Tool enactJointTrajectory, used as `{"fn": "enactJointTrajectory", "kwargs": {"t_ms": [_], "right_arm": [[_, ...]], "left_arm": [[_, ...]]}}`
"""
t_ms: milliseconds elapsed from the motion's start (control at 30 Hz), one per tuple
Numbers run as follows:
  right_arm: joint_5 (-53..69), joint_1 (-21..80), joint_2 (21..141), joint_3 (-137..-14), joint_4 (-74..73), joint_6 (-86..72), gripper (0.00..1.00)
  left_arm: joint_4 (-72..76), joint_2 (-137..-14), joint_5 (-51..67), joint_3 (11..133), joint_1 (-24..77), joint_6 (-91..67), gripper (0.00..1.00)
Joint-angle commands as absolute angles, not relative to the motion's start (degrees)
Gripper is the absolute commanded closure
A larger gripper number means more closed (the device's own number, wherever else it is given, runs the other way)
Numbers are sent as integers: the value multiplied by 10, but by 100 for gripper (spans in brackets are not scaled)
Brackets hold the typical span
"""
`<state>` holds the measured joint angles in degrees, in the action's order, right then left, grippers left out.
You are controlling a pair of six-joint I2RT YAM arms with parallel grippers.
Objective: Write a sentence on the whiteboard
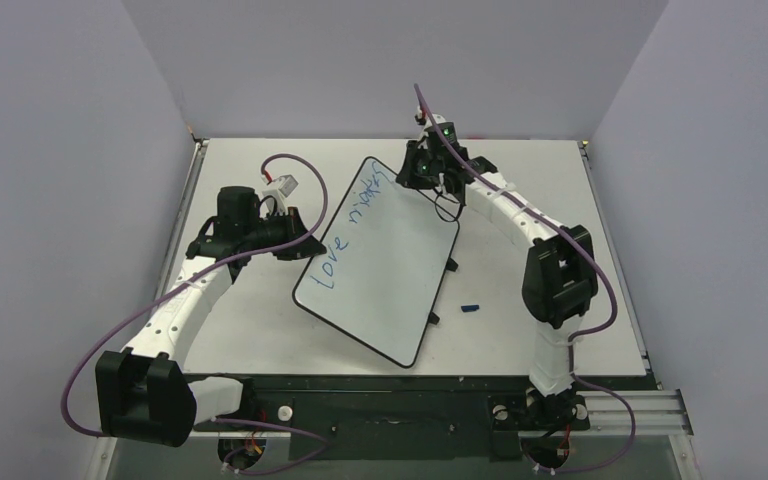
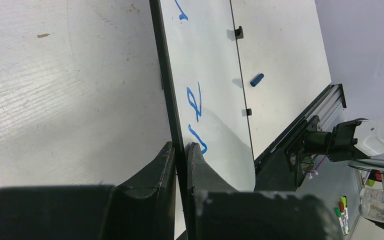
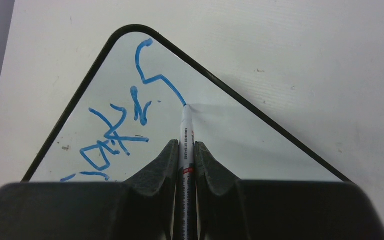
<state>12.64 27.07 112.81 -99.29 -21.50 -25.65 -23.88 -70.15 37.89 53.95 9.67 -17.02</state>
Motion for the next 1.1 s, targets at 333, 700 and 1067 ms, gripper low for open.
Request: {"fn": "enactJointTrajectory", "kwargs": {"t_ms": [333, 700, 1067], "right_arm": [[170, 304, 992, -930, -210, -254, 100], [145, 289, 879, -877, -202, -261, 100], [143, 282, 821, -801, -187, -262, 100]], "left_arm": [[-204, -681, 394, 558, 110, -121, 100], [-196, -693, 394, 565, 110, -129, 97], [-150, -716, 418, 563, 111, -179, 87]]}}
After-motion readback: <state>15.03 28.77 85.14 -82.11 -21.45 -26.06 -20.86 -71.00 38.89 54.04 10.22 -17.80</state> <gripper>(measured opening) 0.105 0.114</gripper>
